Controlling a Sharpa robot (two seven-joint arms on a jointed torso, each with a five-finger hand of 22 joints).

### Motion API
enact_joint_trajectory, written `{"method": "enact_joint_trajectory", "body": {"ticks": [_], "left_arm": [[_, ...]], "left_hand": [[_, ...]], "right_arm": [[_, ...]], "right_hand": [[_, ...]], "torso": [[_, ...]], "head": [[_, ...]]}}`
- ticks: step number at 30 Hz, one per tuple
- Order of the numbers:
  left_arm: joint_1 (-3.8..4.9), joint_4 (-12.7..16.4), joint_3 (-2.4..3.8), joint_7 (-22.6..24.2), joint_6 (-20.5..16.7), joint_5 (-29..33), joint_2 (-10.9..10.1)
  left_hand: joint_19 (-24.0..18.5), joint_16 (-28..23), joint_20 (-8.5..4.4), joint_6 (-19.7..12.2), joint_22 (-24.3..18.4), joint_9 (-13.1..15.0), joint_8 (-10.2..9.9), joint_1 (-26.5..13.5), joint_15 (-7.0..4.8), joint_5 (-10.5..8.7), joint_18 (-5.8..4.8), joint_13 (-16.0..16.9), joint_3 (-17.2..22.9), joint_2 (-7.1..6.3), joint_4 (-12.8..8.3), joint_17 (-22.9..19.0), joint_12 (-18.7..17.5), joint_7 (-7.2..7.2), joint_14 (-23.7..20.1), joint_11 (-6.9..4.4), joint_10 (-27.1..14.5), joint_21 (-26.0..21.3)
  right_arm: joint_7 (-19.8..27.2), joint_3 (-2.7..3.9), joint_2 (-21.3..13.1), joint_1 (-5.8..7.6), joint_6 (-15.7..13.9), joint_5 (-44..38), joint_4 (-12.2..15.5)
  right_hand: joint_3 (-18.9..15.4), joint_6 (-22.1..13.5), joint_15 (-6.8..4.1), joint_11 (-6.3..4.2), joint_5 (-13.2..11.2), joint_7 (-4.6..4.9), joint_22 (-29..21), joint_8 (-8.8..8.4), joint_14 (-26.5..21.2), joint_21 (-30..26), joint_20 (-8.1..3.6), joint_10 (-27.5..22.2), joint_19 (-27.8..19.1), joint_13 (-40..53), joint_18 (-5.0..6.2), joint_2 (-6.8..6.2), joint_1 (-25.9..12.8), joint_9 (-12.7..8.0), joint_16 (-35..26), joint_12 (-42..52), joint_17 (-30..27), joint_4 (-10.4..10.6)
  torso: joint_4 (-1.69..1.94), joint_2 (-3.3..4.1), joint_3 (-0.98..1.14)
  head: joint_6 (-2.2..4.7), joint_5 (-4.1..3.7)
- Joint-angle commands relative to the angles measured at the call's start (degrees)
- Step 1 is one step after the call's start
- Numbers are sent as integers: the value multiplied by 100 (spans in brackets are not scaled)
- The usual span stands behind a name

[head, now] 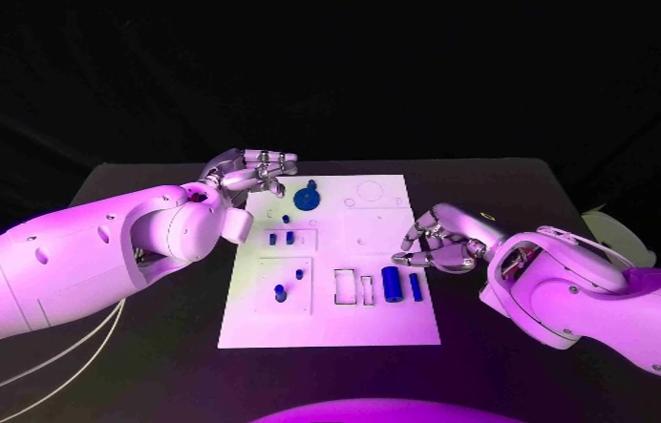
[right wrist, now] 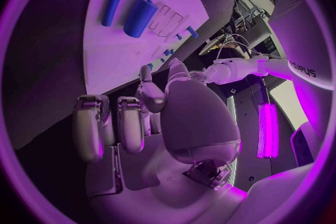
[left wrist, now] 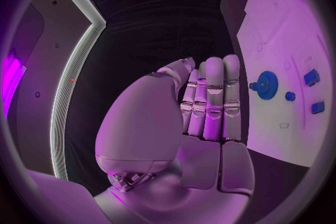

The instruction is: Assemble the parts on the task board

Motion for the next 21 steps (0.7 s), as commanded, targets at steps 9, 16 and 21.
{"method": "enact_joint_trajectory", "body": {"ticks": [9, 16, 21], "left_arm": [[5, 5, -9, 21, 91, 22, 8], [5, 14, -11, 20, 91, 22, -11], [5, 18, -11, 18, 95, 22, -16]], "left_hand": [[4, 7, 36, -28, -8, -8, 26, -40, 2, -15, 74, 11, -37, 24, 7, -10, 31, 0, -58, 15, -36, -38], [4, 7, 36, -28, -8, -8, 26, -40, 2, -15, 74, 11, -37, 24, 7, -10, 31, 0, -58, 15, -36, -38], [4, 7, 36, -28, -8, -8, 26, -40, 2, -15, 74, 11, -37, 24, 7, -10, 31, 0, -58, 15, -36, -38]], "right_arm": [[-1184, -34, 97, -326, 76, -758, -16], [-1321, -43, 318, -439, 82, -922, -148], [-1356, -44, 445, -465, 165, -1005, -246]], "right_hand": [[-114, -55, -24, -50, 125, -8, 1421, 49, 544, 164, -5, 267, 489, 2696, -143, 74, -156, 215, 137, 1813, 1183, 27], [-131, -70, -23, -49, 120, -8, 1424, 54, 544, 178, -3, 261, 493, 2702, -146, 81, -245, 259, 141, 1810, 1189, 32], [-133, -79, -22, -48, 112, -7, 1425, 53, 544, 180, -2, 255, 494, 2700, -146, 90, -280, 277, 143, 1805, 1192, 32]], "torso": [[-37, -27, 3], [-27, -26, -8], [-1, -31, -18]], "head": [[-63, -178], [-100, -130], [-131, -136]]}}
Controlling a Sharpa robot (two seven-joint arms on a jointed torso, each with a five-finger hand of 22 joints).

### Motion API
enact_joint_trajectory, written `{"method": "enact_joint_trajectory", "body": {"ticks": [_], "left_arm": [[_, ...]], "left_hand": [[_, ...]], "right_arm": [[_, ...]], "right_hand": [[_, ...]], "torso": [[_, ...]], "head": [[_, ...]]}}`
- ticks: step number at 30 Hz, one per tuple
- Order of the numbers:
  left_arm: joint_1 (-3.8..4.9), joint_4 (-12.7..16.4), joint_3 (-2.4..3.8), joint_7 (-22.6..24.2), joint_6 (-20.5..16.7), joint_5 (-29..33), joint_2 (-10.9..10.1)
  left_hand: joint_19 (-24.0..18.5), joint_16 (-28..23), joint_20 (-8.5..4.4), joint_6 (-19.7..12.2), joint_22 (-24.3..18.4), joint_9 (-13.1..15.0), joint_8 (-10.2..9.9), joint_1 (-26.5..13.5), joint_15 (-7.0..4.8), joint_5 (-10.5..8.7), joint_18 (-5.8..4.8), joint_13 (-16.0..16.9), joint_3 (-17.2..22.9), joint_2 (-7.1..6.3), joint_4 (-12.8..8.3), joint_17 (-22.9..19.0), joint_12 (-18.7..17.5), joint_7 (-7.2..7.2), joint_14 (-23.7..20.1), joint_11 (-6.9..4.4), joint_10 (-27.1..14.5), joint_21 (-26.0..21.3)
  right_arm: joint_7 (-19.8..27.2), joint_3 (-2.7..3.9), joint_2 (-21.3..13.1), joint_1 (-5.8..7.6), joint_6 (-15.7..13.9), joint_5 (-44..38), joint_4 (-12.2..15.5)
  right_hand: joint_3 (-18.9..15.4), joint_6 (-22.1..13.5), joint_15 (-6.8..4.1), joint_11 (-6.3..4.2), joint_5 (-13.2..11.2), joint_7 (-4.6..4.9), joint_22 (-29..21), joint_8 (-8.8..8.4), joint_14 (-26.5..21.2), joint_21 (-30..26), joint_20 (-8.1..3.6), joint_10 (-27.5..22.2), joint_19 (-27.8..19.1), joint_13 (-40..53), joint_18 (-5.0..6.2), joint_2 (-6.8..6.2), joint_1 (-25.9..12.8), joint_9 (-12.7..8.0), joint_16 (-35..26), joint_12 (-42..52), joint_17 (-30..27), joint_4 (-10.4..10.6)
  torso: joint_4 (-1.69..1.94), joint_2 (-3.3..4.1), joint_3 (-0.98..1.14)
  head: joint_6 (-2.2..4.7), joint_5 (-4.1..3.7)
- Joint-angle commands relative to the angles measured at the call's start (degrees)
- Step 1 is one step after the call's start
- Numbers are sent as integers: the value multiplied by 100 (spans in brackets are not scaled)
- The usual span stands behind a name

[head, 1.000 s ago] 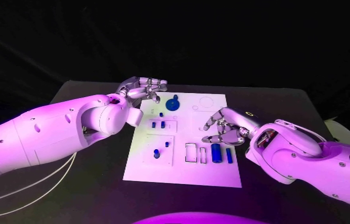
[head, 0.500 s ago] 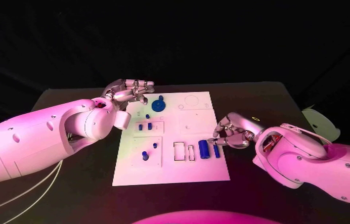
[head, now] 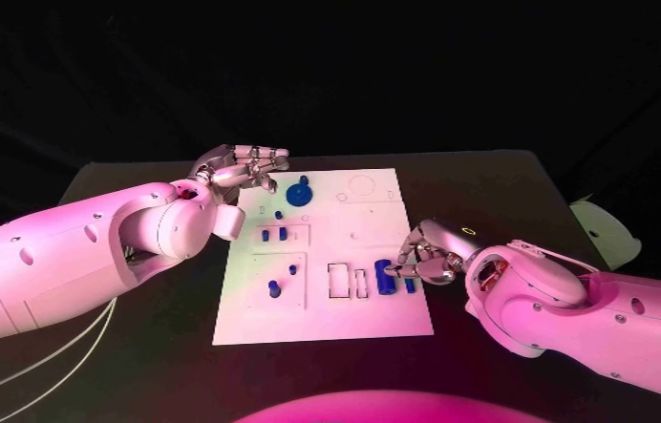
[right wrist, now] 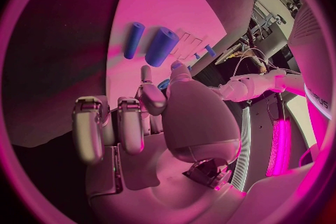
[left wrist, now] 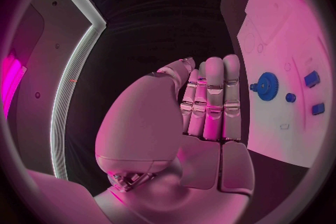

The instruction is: Assemble the parts on the task board

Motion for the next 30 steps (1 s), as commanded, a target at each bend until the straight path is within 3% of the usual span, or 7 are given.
{"method": "enact_joint_trajectory", "body": {"ticks": [1, 3, 14, 30], "left_arm": [[5, 18, 3, 24, 91, 19, 2], [5, 20, 3, 23, 92, 19, -2], [5, 37, 3, 20, 99, 19, -16], [6, 40, 3, 12, 107, 19, -32]], "left_hand": [[3, 7, 36, -28, -8, -8, 26, -40, -18, -15, 75, 5, -37, 24, 6, -5, 32, 0, -38, 14, -36, -38], [3, 7, 36, -28, -8, -8, 26, -40, -18, -15, 75, 5, -37, 24, 6, -5, 32, 0, -38, 14, -36, -38], [5, 8, 37, -29, -8, -9, 28, -49, -17, -15, 74, 7, -43, 26, 13, -7, 38, 0, -39, 15, -41, -40], [3, 9, 38, -33, -14, -10, 31, -64, -15, -15, 75, 9, -54, 28, 25, -10, 47, 1, -41, 16, -50, -49]], "right_arm": [[-191, -1, 58, -16, 137, -270, -63], [-200, -1, 102, -31, 153, -266, -100], [-234, -2, 278, -122, 275, -267, -225], [-287, -11, 429, -211, 758, -433, -374]], "right_hand": [[-33, -44, -23, -46, 2, -6, 1426, 26, 544, 31, -3, 255, 494, 2698, -61, 15, -92, 20, 28, 1587, 1197, -2], [-31, -53, -21, -44, 24, -6, 1428, 27, 545, 39, -2, 255, 496, 2706, -62, 41, -139, 41, 30, 1589, 1201, -1], [-29, -57, -21, -45, 45, -7, 1432, 30, 547, 52, -1, 260, 501, 2722, -65, 61, -176, 62, 37, 1599, 1216, -3], [-39, -75, -18, -44, -116, -9, 1432, 44, 549, 54, 3, 238, 500, 2710, -65, 65, -281, 149, 43, 1570, 1228, -8]], "torso": [[27, -4, -10], [19, -2, -11], [57, -3, -26], [84, -10, -33]], "head": [[-20, -8], [-18, -3], [-56, -31], [-91, -37]]}}
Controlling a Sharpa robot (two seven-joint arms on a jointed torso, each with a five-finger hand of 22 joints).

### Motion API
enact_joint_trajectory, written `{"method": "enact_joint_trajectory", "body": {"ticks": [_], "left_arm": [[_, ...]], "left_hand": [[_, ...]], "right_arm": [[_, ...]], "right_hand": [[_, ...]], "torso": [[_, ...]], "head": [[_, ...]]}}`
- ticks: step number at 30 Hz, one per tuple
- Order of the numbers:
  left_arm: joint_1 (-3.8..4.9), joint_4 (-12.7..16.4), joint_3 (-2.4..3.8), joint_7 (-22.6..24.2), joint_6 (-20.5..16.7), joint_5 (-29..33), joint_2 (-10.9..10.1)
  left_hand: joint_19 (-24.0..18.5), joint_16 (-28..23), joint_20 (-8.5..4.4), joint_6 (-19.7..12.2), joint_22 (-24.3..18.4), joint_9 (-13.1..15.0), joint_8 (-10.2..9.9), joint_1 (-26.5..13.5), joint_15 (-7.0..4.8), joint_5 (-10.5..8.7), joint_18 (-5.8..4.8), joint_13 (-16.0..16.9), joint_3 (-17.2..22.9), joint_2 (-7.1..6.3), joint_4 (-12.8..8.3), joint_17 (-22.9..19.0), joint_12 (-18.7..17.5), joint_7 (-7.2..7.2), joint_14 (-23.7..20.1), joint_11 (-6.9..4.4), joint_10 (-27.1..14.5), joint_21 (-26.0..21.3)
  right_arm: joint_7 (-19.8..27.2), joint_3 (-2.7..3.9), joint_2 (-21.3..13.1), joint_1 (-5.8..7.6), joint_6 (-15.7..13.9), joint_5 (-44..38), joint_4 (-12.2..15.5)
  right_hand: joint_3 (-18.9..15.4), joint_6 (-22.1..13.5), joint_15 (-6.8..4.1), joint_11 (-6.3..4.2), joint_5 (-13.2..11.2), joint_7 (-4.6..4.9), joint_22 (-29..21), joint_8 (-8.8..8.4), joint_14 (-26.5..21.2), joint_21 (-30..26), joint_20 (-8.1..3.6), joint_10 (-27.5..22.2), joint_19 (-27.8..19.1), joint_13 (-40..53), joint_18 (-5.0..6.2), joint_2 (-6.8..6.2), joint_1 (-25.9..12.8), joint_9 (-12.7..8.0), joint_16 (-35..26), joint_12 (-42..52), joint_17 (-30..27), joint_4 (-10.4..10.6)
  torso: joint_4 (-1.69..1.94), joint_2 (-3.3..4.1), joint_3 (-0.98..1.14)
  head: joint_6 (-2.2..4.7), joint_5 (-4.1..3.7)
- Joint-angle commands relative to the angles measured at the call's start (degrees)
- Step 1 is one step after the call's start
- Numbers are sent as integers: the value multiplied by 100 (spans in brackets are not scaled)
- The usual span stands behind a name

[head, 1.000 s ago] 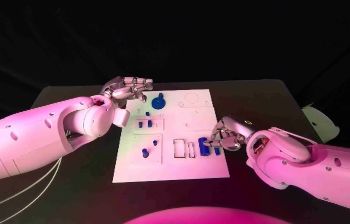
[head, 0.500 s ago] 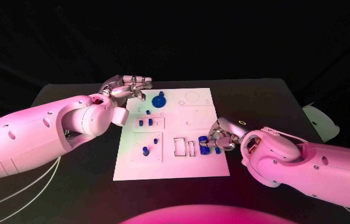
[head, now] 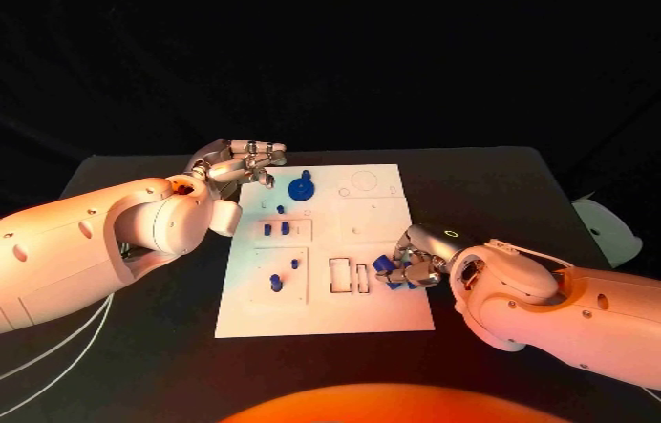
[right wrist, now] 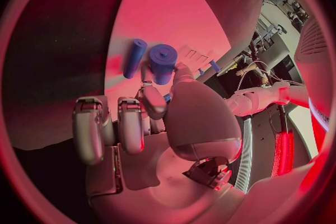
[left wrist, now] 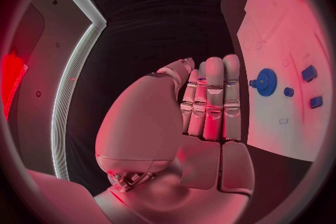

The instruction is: Assemble the parts on the task board

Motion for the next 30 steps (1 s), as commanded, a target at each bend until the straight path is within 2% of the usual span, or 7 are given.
{"method": "enact_joint_trajectory", "body": {"ticks": [1, 8, 16, 25, 30], "left_arm": [[6, 18, 4, 14, 106, 18, 2], [6, 22, 4, 11, 111, 18, -8], [6, 26, 4, 9, 113, 18, -17], [5, 20, 3, 12, 117, 18, -10], [5, 14, 3, 15, 122, 18, 0]], "left_hand": [[3, 9, 38, -33, -7, -8, 31, -41, -16, -15, 74, 8, -36, 4, 7, -7, 25, 1, -40, 4, -38, -15], [3, 9, 38, -33, -7, -8, 31, -41, -16, -15, 74, 8, -36, 4, 7, -7, 25, 1, -40, 4, -38, -15], [3, 9, 38, -33, -7, -8, 31, -41, -16, -15, 74, 8, -36, 4, 7, -7, 25, 1, -40, 4, -38, -15], [3, 9, 38, -33, -7, -8, 31, -41, -16, -15, 74, 8, -36, 4, 7, -7, 25, 1, -40, 4, -38, -15], [-2, 10, 40, -38, -17, -10, 33, -50, -15, -14, 76, 10, -44, 7, 15, -10, 33, 0, -42, 4, -47, -29]], "right_arm": [[-67, -12, 61, -50, 347, -183, -40], [-80, -14, 141, -111, 323, -212, -83], [-93, -13, 127, -128, -47, -265, -46], [-97, 21, 3, -54, -551, -102, 321], [-85, 35, 54, -6, -660, 83, 460]], "right_hand": [[-39, -36, -19, -34, -33, -9, 1430, 22, 549, 36, 2, 235, 501, 2707, -66, 3, -55, -6, 24, 1242, 1235, -8], [-16, -31, -21, -38, -59, -14, 1433, 33, 551, 46, 2, 233, 504, 2709, -68, 26, -27, 24, 29, 1239, 1245, -15], [45, 10, -40, -63, 196, -43, 1449, 86, 557, 105, -10, 250, 524, 2747, -80, 147, 121, 133, 42, 1255, 1275, -33], [73, 81, -71, -102, 457, -87, 1474, 131, 565, 198, -36, 271, 557, 2777, -99, 273, 263, 231, 58, 1263, 1312, -33], [66, 118, -90, -127, 611, -114, 1484, 144, 569, 235, -53, 283, 570, 2790, -107, 307, 297, 275, 66, 1266, 1328, -38]], "torso": [[14, -3, -1], [27, -2, -2], [39, -5, -3], [52, -15, -8], [73, -8, -16]], "head": [[-5, -9], [-9, -12], [-7, -15], [3, -15], [10, -31]]}}
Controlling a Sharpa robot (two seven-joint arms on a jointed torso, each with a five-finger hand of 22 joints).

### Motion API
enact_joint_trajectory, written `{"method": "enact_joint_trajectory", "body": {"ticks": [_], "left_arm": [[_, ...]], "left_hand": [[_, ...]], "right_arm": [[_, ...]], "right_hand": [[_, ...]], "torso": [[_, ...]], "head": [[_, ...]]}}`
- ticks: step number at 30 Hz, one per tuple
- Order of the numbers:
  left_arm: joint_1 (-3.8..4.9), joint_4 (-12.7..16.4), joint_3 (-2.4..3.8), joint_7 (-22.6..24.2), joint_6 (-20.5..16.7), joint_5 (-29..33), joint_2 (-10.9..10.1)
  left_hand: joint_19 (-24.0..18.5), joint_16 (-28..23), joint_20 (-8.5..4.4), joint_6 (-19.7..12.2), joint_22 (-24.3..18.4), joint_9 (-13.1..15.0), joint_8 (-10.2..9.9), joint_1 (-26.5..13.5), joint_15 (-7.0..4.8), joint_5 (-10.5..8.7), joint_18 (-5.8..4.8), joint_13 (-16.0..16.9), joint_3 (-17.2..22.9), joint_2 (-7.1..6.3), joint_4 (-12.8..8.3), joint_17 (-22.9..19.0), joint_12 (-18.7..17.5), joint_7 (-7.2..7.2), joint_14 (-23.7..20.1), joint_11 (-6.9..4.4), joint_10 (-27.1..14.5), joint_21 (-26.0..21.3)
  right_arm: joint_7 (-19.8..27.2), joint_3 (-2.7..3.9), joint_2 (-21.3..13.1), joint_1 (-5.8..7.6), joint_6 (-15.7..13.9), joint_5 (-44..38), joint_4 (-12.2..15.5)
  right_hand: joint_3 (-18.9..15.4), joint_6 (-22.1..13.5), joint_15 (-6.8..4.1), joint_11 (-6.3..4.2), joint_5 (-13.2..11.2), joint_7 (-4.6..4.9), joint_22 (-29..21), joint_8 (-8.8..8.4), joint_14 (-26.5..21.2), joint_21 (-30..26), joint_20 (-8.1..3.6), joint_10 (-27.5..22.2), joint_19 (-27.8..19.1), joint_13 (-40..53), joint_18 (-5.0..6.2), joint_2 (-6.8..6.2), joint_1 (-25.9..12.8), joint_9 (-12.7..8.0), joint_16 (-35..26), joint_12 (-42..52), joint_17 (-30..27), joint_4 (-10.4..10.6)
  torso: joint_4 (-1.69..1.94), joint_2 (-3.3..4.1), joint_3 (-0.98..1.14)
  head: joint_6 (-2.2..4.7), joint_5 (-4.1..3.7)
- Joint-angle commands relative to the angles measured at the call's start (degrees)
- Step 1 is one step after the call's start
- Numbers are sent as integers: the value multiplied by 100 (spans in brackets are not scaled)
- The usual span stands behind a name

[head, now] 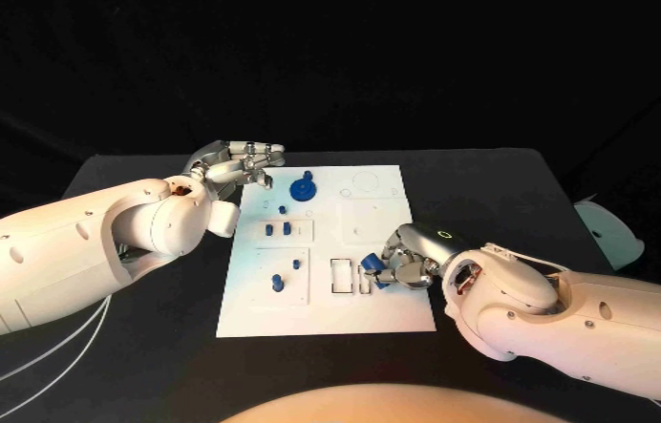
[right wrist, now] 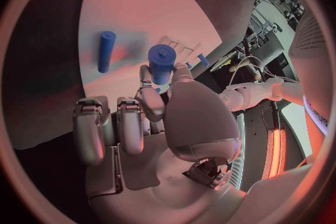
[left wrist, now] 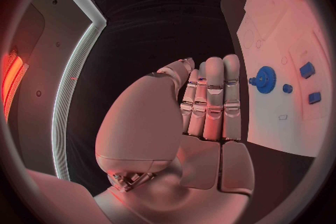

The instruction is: Assemble the parts on the task board

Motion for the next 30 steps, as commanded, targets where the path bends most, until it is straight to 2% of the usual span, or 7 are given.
{"method": "enact_joint_trajectory", "body": {"ticks": [1, 9, 13, 17, 25, 30], "left_arm": [[5, 9, 3, 29, 102, 18, 14], [4, 11, 3, 30, 103, 19, 19], [5, 15, 3, 28, 101, 19, 26], [6, 22, 3, 24, 98, 19, 28], [6, 33, 3, 21, 91, 20, 24], [6, 39, 3, 19, 89, 20, 21]], "left_hand": [[-2, 10, 40, -38, -12, -7, 33, -50, -15, -14, 76, 8, -34, 7, 5, -9, 33, 0, -41, -6, -37, -29], [-2, 10, 40, -38, -12, -7, 33, -50, -15, -14, 76, 8, -34, 7, 5, -9, 33, 0, -41, -6, -37, -29], [-2, 10, 40, -38, -12, -7, 33, -50, -15, -14, 76, 8, -34, 7, 5, -9, 33, 0, -41, -6, -37, -29], [-2, 10, 40, -38, -12, -7, 33, -50, -15, -14, 76, 8, -34, 7, 5, -9, 33, 0, -41, -6, -37, -29], [-2, 10, 40, -38, -12, -7, 33, -50, -15, -14, 76, 8, -34, 7, 5, -9, 33, 0, -41, -6, -37, -29], [-2, 10, 40, -38, -12, -7, 33, -50, -15, -14, 76, 8, -34, 7, 5, -9, 33, 0, -41, -6, -37, -29]], "right_arm": [[-25, 2, 63, 11, -249, 229, 67], [-2, 4, 352, 16, -174, 482, -8], [13, 3, 513, 15, -38, 575, -111], [17, 2, 627, 17, 111, 638, -228], [14, 0, 779, 18, 141, 695, -405], [12, -1, 842, 18, 190, 712, -449]], "right_hand": [[33, 41, -53, -120, 94, -59, 1487, 37, 568, 33, -56, 293, 571, 2751, -108, 70, 74, 26, 25, 1097, 1329, -8], [25, 62, -59, -126, 123, -65, 1486, 43, 567, 31, -62, 299, 570, 2758, -108, 92, 62, 43, 24, 1101, 1326, 8], [-11, 116, -72, -141, 139, -87, 1484, 62, 565, 24, -74, 300, 567, 2754, -106, 167, -52, 80, 21, 1087, 1320, 22], [-51, 165, -85, -159, 133, -107, 1481, 83, 564, 12, -85, 294, 563, 2739, -103, 217, -153, 116, 17, 1062, 1313, 23], [-73, 201, -96, -175, 105, -125, 1486, 104, 567, 30, -94, 292, 569, 2730, -107, 234, -184, 143, 24, 1049, 1327, 18], [-95, 216, -105, -184, 69, -135, 1487, 115, 568, 35, -102, 290, 571, 2719, -108, 237, -208, 163, 26, 1034, 1332, 16]], "torso": [[16, 3, -12], [13, 5, -14], [33, 11, -14], [35, 7, -21], [35, 13, -11], [39, 11, -14]], "head": [[6, -4], [1, 33], [7, 54], [1, 54], [3, 73], [-8, 81]]}}
